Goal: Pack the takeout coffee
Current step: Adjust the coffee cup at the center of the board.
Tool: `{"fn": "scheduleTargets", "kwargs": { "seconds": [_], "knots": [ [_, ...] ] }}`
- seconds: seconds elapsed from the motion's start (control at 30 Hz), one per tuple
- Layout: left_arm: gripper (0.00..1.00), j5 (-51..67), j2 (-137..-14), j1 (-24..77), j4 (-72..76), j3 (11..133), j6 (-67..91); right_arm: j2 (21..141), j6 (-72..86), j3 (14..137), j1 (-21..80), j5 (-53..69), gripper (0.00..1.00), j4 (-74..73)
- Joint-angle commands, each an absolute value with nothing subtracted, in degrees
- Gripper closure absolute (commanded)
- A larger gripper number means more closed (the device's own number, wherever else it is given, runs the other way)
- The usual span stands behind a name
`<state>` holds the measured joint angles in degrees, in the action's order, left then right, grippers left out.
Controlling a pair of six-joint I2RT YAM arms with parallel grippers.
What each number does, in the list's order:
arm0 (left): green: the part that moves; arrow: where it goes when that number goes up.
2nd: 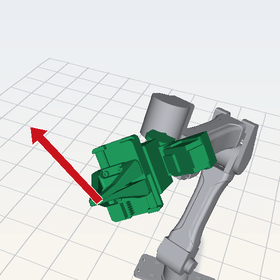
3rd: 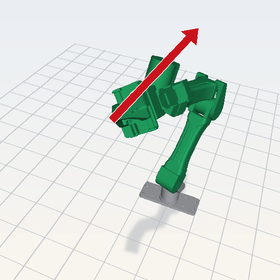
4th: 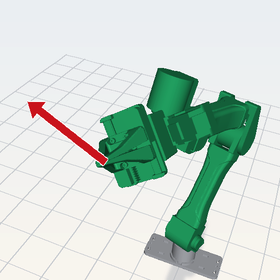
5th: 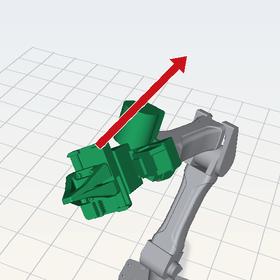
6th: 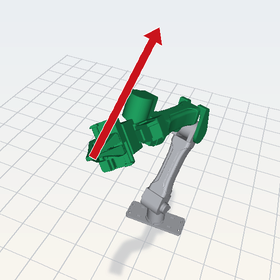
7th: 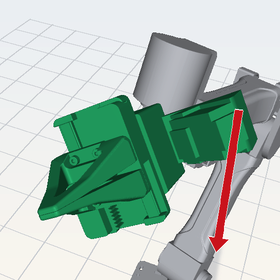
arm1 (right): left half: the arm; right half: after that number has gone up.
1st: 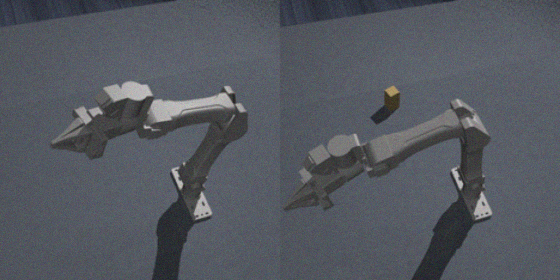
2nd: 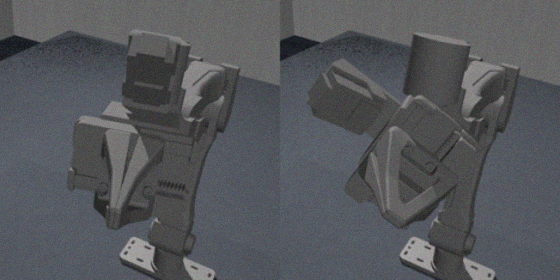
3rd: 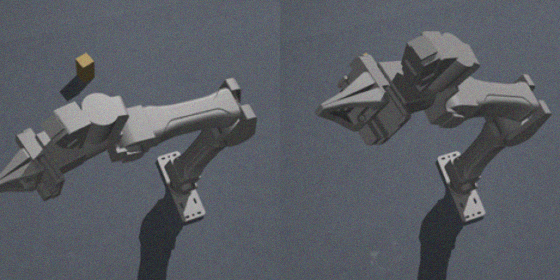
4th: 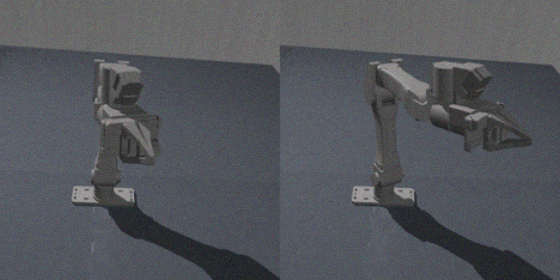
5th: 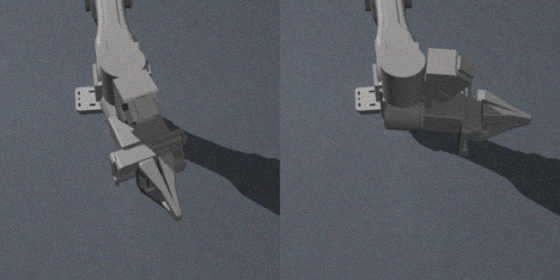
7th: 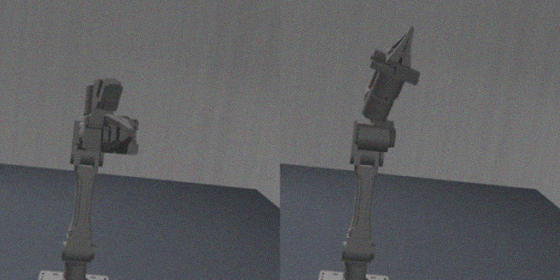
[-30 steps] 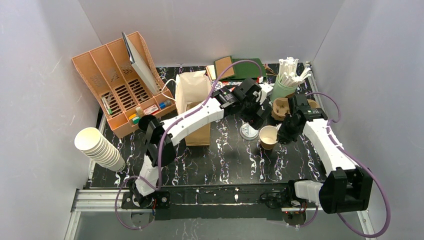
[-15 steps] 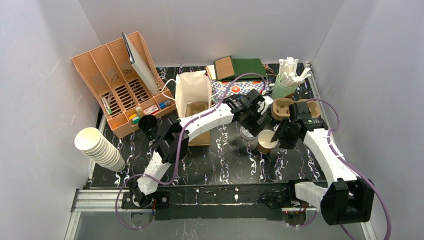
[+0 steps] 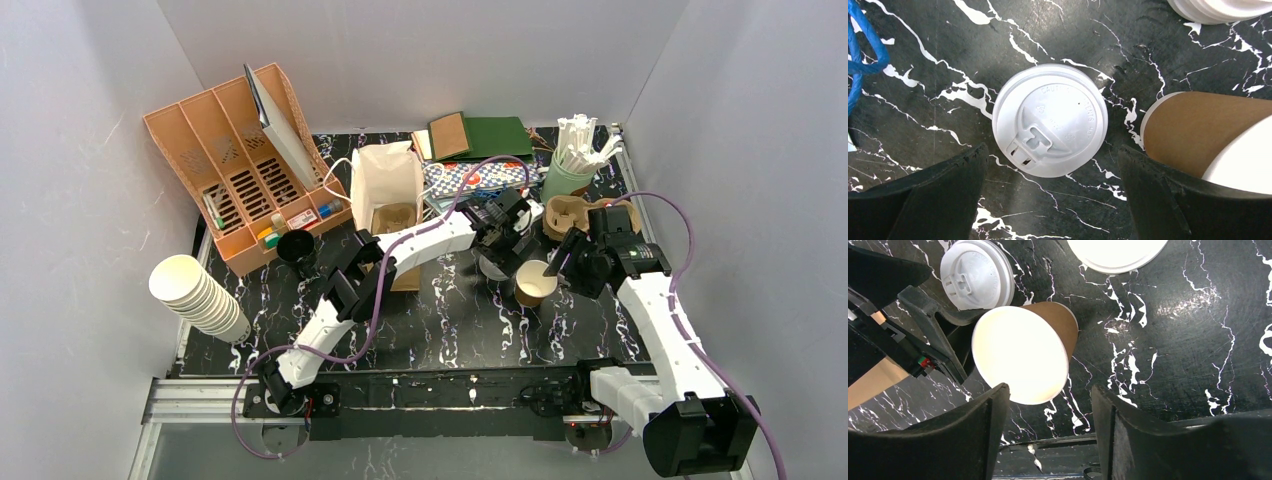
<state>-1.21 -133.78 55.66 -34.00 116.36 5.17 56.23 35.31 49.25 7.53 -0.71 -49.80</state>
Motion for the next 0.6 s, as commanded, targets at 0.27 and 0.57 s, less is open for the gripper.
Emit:
{"fn": "scheduleTargets", "kwargs": {
  "seconds": [0.27, 0.57],
  "knots": [
    [0.02, 1.3, -136.4, 55.3, -33.5, 119.1, 4.9, 57.3, 34.0, 53.0, 7.6, -1.7, 0.25, -50.8],
    [0.02, -3.1, -138.9, 55.4, -34.6, 121.2, 5.3, 57.6, 33.8, 53.3, 7.6, -1.6, 0.27, -50.7]
  ]
}}
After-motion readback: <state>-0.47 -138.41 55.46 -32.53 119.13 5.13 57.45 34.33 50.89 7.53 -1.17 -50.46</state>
